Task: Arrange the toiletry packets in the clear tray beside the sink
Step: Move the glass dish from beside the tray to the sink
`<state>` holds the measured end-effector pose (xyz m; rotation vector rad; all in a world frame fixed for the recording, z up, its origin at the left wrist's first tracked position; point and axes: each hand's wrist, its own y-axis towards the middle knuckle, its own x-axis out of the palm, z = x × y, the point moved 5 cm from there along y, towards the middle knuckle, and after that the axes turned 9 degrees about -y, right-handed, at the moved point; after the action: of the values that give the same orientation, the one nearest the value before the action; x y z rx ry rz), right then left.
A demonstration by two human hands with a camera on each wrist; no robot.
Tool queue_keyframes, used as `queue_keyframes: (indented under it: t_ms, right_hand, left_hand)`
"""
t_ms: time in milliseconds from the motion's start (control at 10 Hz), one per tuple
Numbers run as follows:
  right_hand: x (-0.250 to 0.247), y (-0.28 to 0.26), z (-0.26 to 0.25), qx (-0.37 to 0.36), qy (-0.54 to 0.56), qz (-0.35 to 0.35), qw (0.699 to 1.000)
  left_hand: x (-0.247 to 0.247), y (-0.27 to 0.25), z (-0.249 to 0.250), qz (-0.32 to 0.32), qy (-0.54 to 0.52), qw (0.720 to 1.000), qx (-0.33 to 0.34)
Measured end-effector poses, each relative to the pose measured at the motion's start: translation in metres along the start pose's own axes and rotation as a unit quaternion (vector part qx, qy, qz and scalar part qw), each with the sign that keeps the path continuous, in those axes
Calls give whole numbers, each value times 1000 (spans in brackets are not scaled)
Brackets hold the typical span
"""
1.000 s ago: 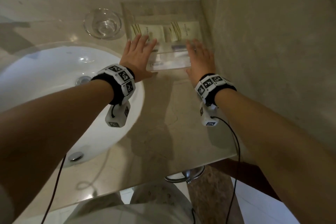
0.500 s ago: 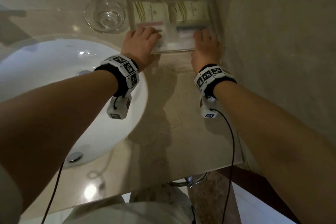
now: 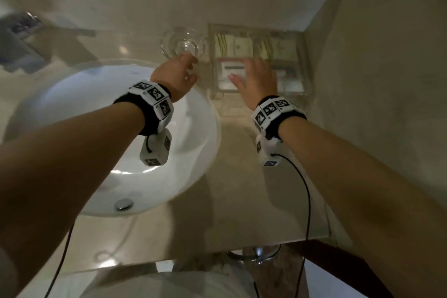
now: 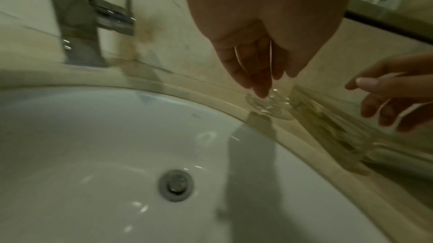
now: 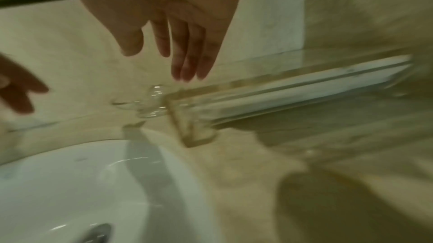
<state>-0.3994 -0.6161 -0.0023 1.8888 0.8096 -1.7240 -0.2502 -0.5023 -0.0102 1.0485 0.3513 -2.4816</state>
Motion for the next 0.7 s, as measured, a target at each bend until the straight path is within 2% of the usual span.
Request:
queue_keyframes:
  t_ms: [200,300,400,500,600,700]
  right_hand:
    - [15,20,-87,23,180,-61,981]
    - [32,33,-112,73,272,-80,956]
    - [49,49,-130,153,383,-113,904]
    - [63,59,-141,173,372,-175,895]
    - [61,55,-156,202,409,-178,872]
    - [85,65,-145,295,460,-138,826]
  left_hand:
    - [-64,-54,-71,26,-1,994,-108]
    - [-96,-84,-115,52,-19,985,-164]
    - [-130,-117,-157,103,-33,974,-198]
    - [-150,-143,-187,135,-28,964,-227]
    - [-166,-164,-215,164,-26,953,-252]
    - [-176,-176,-232,177,-26,947,-268]
